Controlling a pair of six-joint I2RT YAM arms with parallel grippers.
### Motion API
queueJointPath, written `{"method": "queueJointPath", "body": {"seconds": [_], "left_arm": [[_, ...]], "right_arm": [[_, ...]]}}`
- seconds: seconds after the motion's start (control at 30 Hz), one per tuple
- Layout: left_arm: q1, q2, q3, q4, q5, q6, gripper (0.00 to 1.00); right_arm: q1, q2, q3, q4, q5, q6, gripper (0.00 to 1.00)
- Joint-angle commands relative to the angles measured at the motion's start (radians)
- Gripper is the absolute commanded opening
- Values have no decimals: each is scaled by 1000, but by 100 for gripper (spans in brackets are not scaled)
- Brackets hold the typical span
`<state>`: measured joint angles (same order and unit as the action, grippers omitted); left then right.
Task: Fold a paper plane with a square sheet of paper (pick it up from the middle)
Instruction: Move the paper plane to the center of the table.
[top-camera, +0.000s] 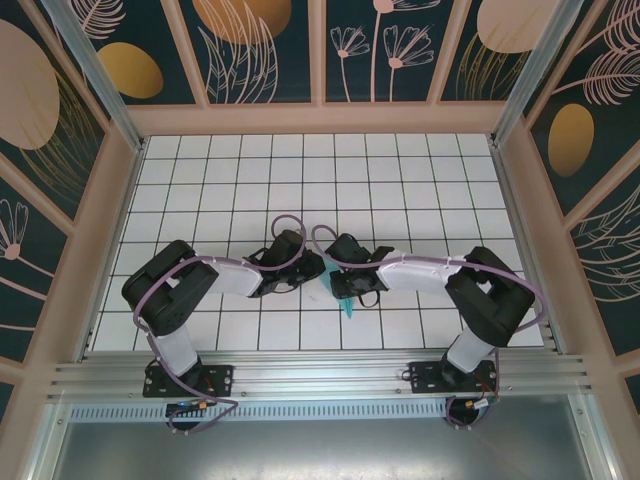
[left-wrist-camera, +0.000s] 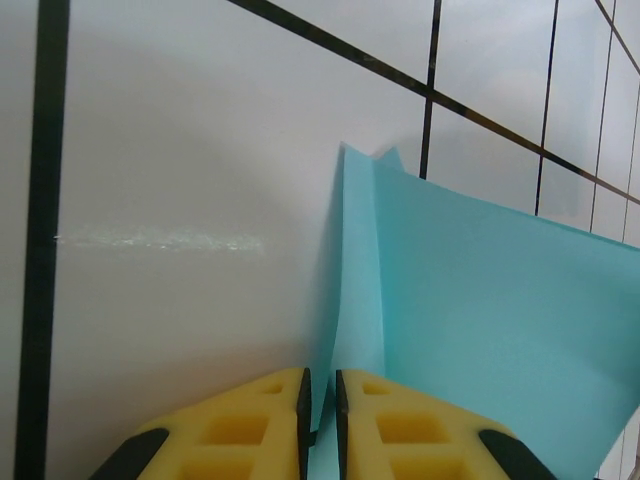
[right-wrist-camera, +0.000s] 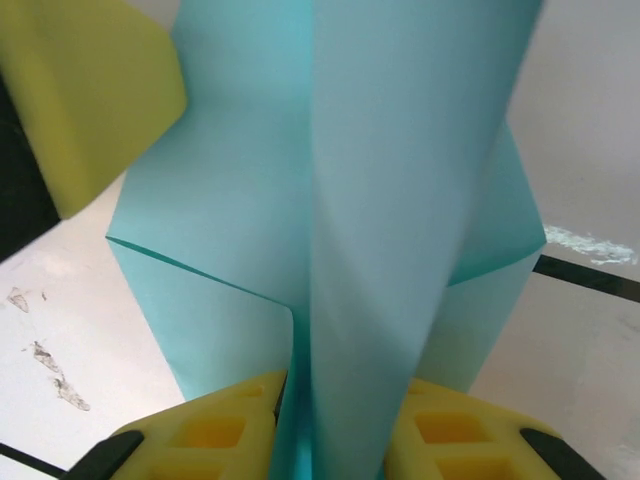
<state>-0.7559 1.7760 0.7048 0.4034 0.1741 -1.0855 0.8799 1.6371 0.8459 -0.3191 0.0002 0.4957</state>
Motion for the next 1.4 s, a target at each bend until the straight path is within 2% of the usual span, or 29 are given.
{"method": "queueJointPath", "body": {"seconds": [0.0, 0.13, 0.23, 0.37, 0.5, 0.63, 0.83, 1.1, 1.3, 1.37], "left_arm": [[-3, 14, 9, -17, 0, 14, 19], [-4, 11, 5, -13, -2, 10, 19], [-3, 2, 4, -15, -10, 8, 19], [-3, -23, 4, -27, -27, 15, 21], [-3, -56, 5, -50, -57, 24, 22], [-3, -103, 4, -72, -90, 30, 22], [-3, -126, -12, -75, -103, 24, 22], [-3, -199, -39, -102, -192, 10, 22], [-2, -268, -67, -133, -256, 10, 23], [-2, -281, -74, -141, -264, 9, 23]], "right_arm": [[17, 32, -14, 9, -5, 12, 20], [31, 65, 1, -5, 8, 17, 21], [40, 91, 14, -31, 32, 29, 17], [41, 74, 42, -73, 60, 32, 16], [39, 37, 76, -115, 80, 31, 24], [41, 19, 104, -142, 73, 38, 25], [54, 38, 144, -214, 115, 51, 22], [83, 98, 210, -282, 198, 76, 5], [74, 124, 297, -309, 265, 62, 4], [49, 126, 316, -282, 251, 50, 5]]}}
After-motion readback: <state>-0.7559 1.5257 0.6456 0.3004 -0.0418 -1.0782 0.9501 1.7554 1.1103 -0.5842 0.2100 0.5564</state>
